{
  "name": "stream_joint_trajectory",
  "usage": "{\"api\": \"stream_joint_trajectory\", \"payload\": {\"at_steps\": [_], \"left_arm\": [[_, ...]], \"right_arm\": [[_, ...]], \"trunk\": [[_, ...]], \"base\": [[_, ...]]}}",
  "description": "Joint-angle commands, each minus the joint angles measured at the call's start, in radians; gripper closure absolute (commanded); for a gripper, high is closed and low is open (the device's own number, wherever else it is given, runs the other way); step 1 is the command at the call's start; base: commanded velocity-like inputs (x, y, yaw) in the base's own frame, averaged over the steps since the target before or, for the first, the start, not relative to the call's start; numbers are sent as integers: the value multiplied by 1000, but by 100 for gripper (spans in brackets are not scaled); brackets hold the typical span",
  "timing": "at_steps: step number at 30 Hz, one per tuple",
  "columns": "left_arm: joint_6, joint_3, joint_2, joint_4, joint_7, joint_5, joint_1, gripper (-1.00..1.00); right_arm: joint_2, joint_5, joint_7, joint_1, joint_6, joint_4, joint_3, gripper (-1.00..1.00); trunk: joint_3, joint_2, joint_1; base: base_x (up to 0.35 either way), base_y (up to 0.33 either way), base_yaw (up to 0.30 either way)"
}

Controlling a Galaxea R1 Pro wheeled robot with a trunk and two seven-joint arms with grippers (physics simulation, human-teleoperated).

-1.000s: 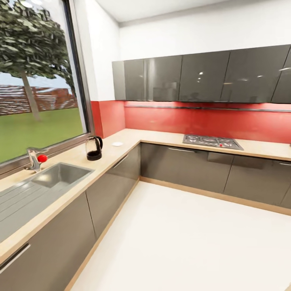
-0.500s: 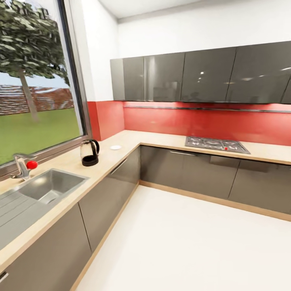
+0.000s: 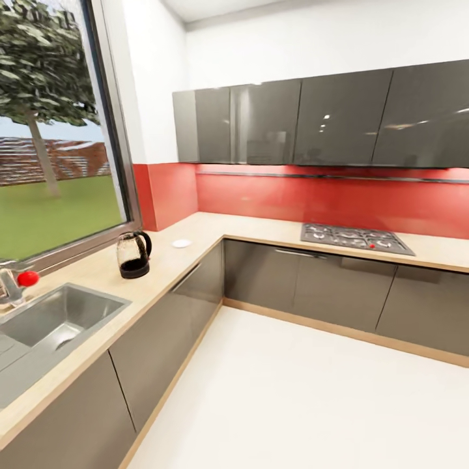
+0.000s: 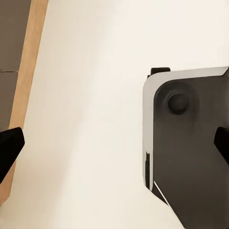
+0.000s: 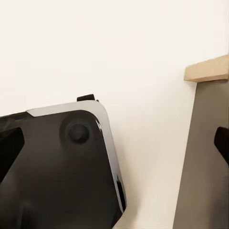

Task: Set up a coffee station on the kitchen countertop: keep the coffee maker on the countertop, move the bottle of coffee from the kitchen shelf to the counter next to the coffee maker, place a paper coffee filter on top of the coffee maker, put the saucer next to the coffee maker with the coffee cup on the saucer, and place the electric kettle next to the coffee maker.

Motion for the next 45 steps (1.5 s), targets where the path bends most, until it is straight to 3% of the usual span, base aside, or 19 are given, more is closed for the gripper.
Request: {"api": "stream_joint_trajectory", "payload": {"at_steps": [1, 15, 23, 35, 45], "left_arm": [[-4, 9, 0, 1, -1, -10, 0, -100], [-7, 8, 0, 1, -1, -9, 0, -100], [-7, 7, -1, 1, -1, -11, 0, -100], [-7, 8, -1, 0, -1, -9, 0, -100], [-7, 9, -1, 0, -1, -8, 0, -100]], "right_arm": [[0, -8, 2, 0, -4, 1, -2, -100], [0, -8, 5, 0, -3, 1, -1, -100], [0, -8, 9, 0, -3, 1, 1, -100], [0, -7, 7, 0, -4, 1, 2, -100], [1, -5, 2, 0, -6, 1, 6, -100]], "trunk": [[0, 0, 1], [0, 0, 1], [0, 0, 1], [0, 0, 1], [0, 0, 1]], "base": [[333, -5, 0], [334, -1, -5], [334, -40, -222], [311, -167, -254], [292, -203, -40]]}}
